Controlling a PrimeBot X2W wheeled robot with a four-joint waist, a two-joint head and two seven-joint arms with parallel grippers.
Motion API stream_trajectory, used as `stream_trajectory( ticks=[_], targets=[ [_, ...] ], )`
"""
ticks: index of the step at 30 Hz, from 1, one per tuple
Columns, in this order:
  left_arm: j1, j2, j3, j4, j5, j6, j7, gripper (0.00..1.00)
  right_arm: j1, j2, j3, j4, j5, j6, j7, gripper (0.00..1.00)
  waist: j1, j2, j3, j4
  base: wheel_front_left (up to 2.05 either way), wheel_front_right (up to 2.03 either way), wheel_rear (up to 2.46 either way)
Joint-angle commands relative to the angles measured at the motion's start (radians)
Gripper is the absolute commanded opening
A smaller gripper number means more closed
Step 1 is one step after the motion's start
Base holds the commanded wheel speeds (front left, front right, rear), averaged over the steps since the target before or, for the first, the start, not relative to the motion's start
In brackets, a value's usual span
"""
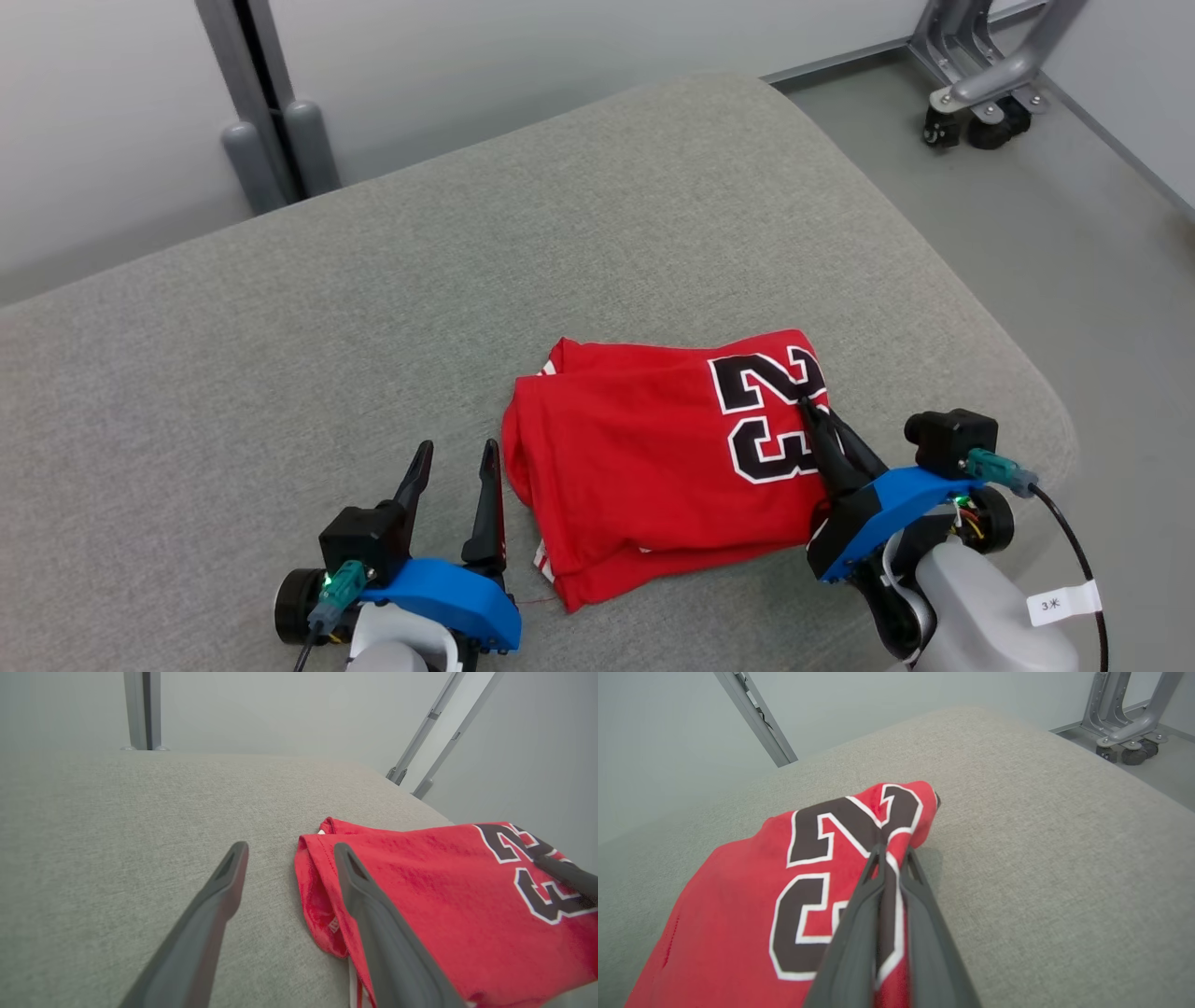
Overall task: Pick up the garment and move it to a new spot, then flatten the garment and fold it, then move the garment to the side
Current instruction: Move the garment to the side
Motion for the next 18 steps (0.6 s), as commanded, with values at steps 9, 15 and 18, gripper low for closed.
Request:
stream_trajectory(
  ticks=[9,15,18],
  targets=[
    [-0.073,0.002,-0.046,0.037,0.039,-0.009,-0.003,1.00,-0.139,-0.098,-0.059,0.022,-0.084,0.000,-0.003,0.00,0.0001,-0.0001,0.096,0.061,0.00,0.00,0.00],
    [-0.126,0.001,-0.054,0.039,0.066,-0.001,-0.003,1.00,-0.269,-0.216,-0.217,0.110,-0.165,0.000,-0.003,0.00,0.0001,-0.0001,0.172,0.168,0.00,0.00,0.00],
    [-0.141,0.001,-0.049,0.034,0.079,0.000,-0.003,1.00,-0.315,-0.278,-0.297,0.174,-0.226,0.000,-0.003,0.00,0.0001,-0.0001,0.195,0.214,0.00,0.00,0.00]
  ],
)
